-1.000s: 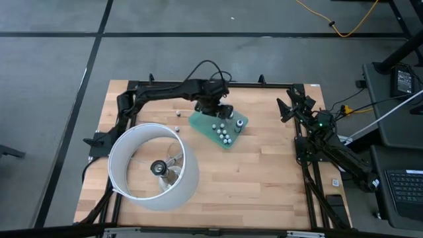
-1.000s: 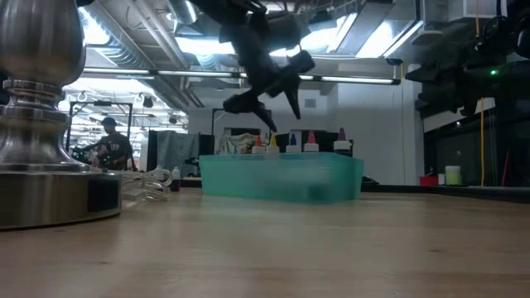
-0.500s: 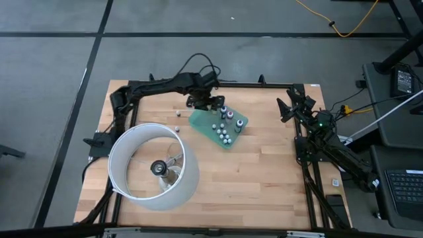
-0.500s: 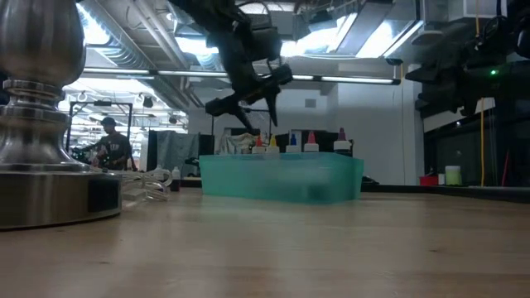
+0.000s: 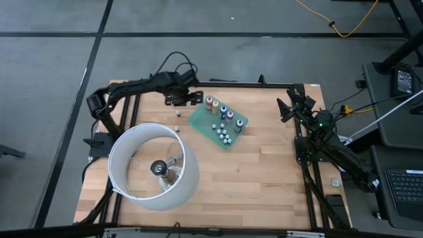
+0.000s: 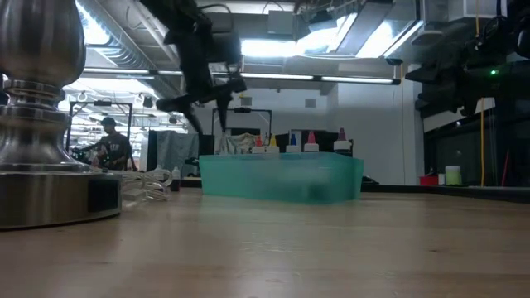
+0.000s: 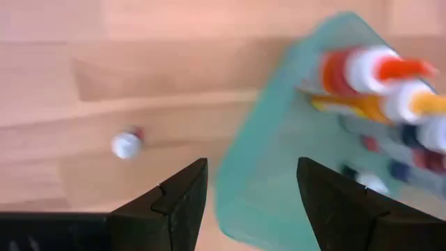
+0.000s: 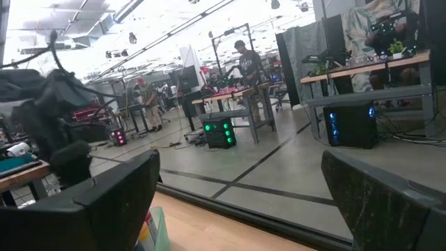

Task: Pick & Place food coloring
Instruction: Put the small red food coloring bottle into the green bin

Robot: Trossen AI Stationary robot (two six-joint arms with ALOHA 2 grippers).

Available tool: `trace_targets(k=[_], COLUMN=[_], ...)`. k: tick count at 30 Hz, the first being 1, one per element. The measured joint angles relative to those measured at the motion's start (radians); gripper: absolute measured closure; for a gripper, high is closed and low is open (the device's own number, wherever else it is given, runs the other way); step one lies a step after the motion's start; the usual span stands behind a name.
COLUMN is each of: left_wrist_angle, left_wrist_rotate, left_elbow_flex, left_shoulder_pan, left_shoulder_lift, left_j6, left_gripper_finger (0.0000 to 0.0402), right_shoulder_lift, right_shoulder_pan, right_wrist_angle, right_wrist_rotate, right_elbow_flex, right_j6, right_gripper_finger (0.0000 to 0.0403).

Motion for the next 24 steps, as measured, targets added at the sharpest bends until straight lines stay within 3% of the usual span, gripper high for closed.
trace_targets(k=[14,24], left_wrist_angle=[0.004,0.135], left_wrist_rotate=[-0.081,-0.1], left_elbow_flex=[-0.163,-0.264], left_shoulder_pan=[0.083,0.047], left_shoulder_lift=[-0.007,0.017], left_j6=[0.047,0.044], left_gripper_finger=[0.0188,0.0188], right_shoulder_lift=[0.0,0.0], right_shoulder_pan=[0.0,0.0], right_wrist_angle=[0.0,0.0], right_wrist_rotate=[0.0,0.0], right_elbow_flex=[0.0,0.0], right_j6=[0.0,0.0], right_gripper_finger=[0.0004,0.0004])
